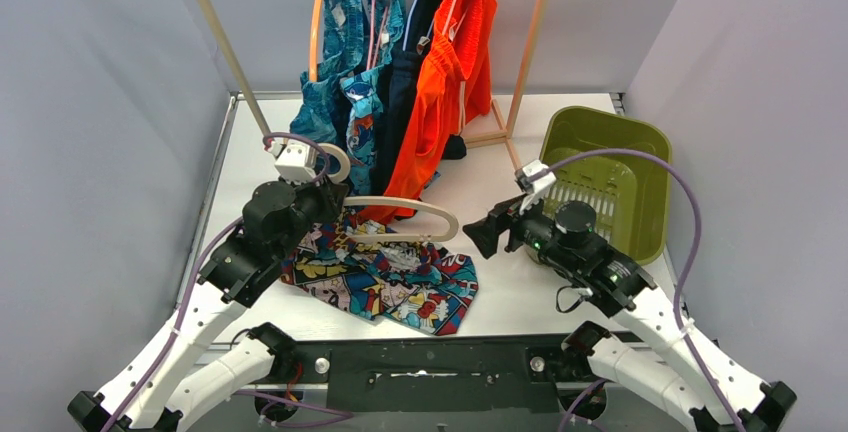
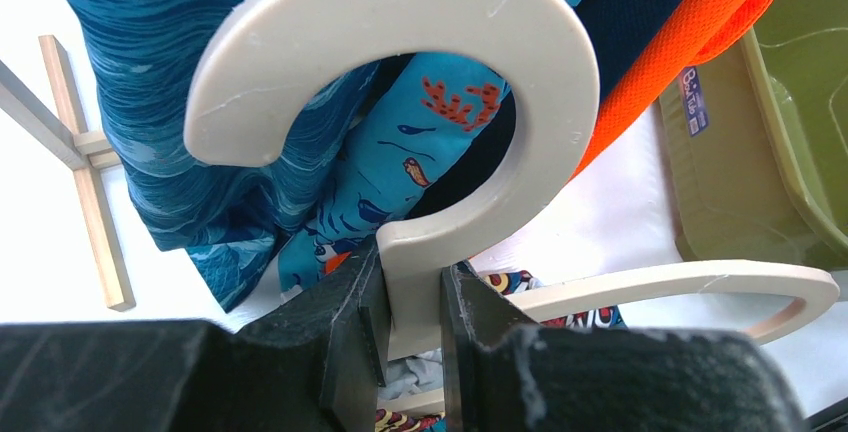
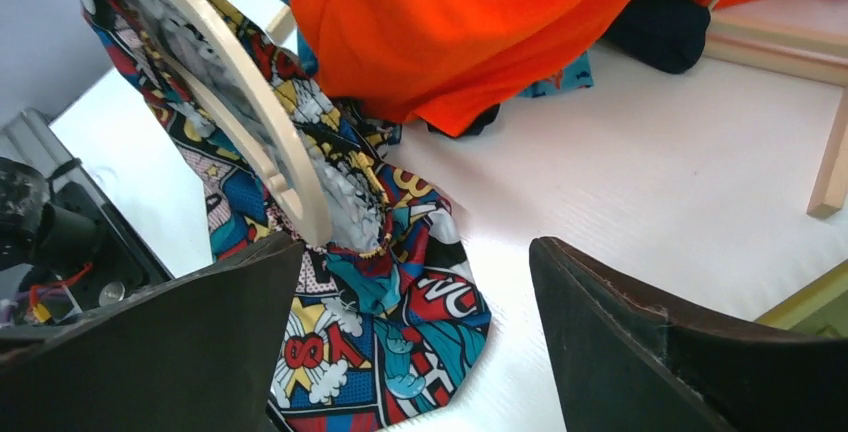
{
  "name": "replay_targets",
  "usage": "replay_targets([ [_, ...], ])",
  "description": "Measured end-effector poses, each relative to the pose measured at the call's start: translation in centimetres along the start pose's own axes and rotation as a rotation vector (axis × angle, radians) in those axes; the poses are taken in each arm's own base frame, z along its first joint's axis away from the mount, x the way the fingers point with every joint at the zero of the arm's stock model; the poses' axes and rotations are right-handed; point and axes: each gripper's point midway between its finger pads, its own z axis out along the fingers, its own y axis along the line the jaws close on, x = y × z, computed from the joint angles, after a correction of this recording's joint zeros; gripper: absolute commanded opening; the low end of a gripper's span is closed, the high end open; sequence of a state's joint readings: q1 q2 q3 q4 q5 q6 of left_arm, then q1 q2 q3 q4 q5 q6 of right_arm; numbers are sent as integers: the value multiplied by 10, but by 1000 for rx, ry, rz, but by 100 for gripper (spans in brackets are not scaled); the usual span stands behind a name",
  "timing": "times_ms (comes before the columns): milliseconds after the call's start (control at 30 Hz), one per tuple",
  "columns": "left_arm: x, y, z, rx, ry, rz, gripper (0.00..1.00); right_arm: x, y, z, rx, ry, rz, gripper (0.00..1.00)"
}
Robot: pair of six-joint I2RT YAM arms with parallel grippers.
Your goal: Remove the shorts from the hanger
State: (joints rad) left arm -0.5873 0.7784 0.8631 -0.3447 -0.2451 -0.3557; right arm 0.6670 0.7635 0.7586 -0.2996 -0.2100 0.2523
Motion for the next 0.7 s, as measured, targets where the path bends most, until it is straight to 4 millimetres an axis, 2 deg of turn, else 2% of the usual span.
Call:
replay_targets([
  [100,3,-1,0,8,7,2,0,1,7,-6,-47,-44,-4,86],
  [233,5,-5,0,31,16,2,0,7,26,-3,-163,-10,-29,73],
  [400,6,-11,-1,67,24,1,0,25,34,13,-231,94,-33,44],
  [500,6,-14,-3,87,26,1,0,37,38,20,-268,146,-27,17],
  [567,6,-15,-4,94,26,3,0,38,41,19,-291,150,-28,7],
  [633,5,-14,-5,93,22,2,0,36,45,17,-316,145,-30,3],
  [667,5,-14,-5,91,20,2,0,35,48,17,-329,142,-32,4],
  [700,4,-13,-5,89,19,1,0,35,51,15,-346,142,-32,10],
])
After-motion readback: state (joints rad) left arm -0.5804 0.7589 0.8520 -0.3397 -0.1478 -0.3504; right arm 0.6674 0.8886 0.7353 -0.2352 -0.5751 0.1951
